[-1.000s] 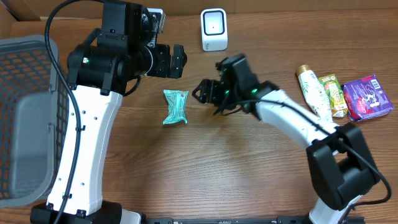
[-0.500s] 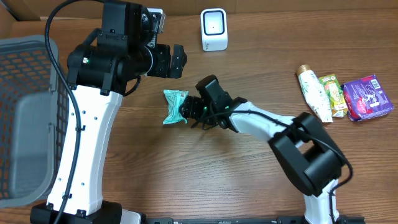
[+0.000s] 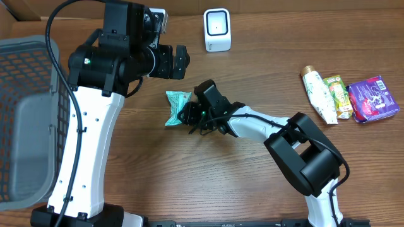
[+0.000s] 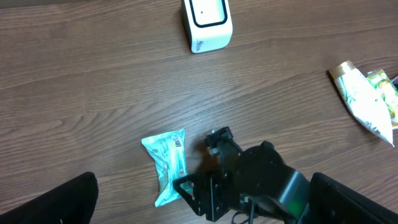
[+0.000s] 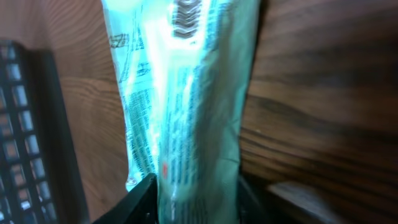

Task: Scan the item barcode

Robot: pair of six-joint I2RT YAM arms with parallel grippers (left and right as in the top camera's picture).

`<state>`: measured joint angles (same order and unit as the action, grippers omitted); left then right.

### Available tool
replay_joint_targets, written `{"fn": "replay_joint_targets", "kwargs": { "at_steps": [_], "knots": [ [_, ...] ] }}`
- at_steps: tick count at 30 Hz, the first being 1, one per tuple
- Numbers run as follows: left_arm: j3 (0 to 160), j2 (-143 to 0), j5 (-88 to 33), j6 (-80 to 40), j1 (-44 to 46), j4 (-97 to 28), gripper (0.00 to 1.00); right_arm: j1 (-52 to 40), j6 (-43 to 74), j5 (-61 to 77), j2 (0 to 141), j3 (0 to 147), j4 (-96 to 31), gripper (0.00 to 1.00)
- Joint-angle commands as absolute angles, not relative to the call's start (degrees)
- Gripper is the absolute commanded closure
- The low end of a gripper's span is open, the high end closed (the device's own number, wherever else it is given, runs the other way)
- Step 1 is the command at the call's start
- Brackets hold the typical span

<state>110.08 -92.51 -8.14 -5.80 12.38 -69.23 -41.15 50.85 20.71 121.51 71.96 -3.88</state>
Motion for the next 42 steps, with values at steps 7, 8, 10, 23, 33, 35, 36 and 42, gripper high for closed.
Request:
{"fn": "replay_joint_targets", "kwargs": {
  "at_steps": [7,8,10,23,33,35,36,42],
  "knots": [
    [110.3,-93.0,-8.6,-5.2,12.4,-69.2,0.00,-39.9,45.7,26.8,124.0,71.8,-9.1,0.96],
    [110.3,-93.0,-8.6,-5.2,12.4,-69.2,0.01,-39.1,42.6,30.4,123.5,72.3,-9.6,0.96],
    [110.3,-93.0,-8.5,-5.2,12.4,-69.2,0.00,-37.4,39.4,34.2,122.5,73.5,-12.5,0.96],
    [110.3,-93.0,-8.6,-5.2,12.4,-69.2,0.01,-22.7,-20.7,21.3,119.3,89.3,-58.1,0.94],
    [110.3,-93.0,-8.5,-5.2,12.4,-69.2,0.00,-18.0,-18.2,9.9,119.2,91.4,-54.9,0.50],
    [110.3,-93.0,-8.6,-5.2,12.4,-69.2,0.00,-16.5,-12.0,11.4,118.9,94.2,-56.5,0.47],
    [110.3,-93.0,-8.5,-5.2,12.4,-69.2,0.00,-15.7,-9.8,13.7,118.5,95.6,-57.6,0.47],
    [110.3,-93.0,-8.6,-5.2,12.4,-69.2,0.01,-9.8,7.4,24.1,114.3,99.0,-62.5,0.30]
  ]
}}
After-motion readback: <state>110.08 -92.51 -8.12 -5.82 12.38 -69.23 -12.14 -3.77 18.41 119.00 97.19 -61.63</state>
